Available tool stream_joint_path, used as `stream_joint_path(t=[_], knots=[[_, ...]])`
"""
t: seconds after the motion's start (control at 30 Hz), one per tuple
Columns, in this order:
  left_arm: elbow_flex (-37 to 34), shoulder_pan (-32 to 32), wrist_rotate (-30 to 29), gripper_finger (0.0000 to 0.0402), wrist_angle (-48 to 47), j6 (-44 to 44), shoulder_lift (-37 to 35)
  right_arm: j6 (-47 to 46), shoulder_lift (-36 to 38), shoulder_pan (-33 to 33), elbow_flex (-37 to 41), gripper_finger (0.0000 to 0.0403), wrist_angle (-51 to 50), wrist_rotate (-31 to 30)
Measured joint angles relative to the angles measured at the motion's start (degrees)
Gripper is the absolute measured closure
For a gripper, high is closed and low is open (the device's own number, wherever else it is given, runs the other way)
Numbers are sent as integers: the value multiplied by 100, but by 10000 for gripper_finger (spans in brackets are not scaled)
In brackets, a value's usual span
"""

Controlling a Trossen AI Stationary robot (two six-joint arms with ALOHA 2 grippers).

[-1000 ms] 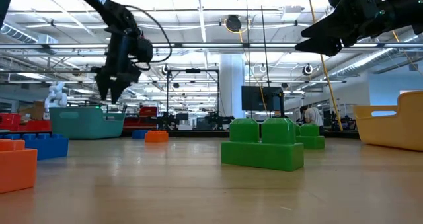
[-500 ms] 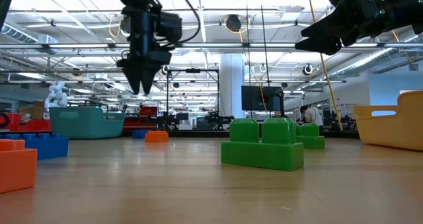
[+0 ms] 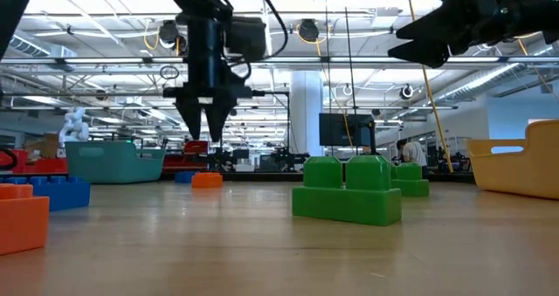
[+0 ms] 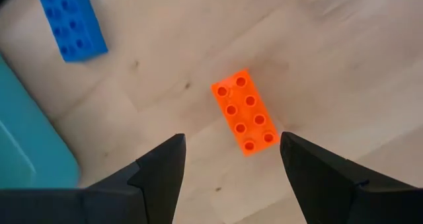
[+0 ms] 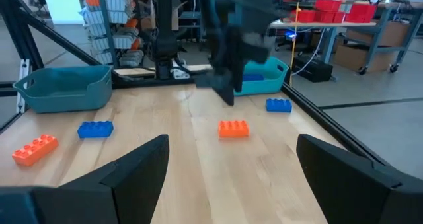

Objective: Sort & place blocks by color
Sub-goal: Put the orange game piece into the dark blue bin

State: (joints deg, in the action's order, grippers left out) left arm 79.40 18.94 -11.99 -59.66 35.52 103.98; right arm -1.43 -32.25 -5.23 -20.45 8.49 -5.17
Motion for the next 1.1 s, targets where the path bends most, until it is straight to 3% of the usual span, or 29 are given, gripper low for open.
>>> stream_joint_path(t=[0.27,0.37,0.5,0.8,1.1], knots=[[-2,70,8,133,128,967,368,-500,-4,15,13,78,-469,706],[-2,65,311,121,517,1006,378,-608,-4,15,115,78,-493,810],[-2,41,473,108,1006,1032,378,-689,-4,15,204,78,-388,838],[-2,295,351,105,812,1167,379,-665,-2,15,286,78,-271,838],[-7,290,482,105,718,1135,1003,-670,-1,15,286,78,-280,840]])
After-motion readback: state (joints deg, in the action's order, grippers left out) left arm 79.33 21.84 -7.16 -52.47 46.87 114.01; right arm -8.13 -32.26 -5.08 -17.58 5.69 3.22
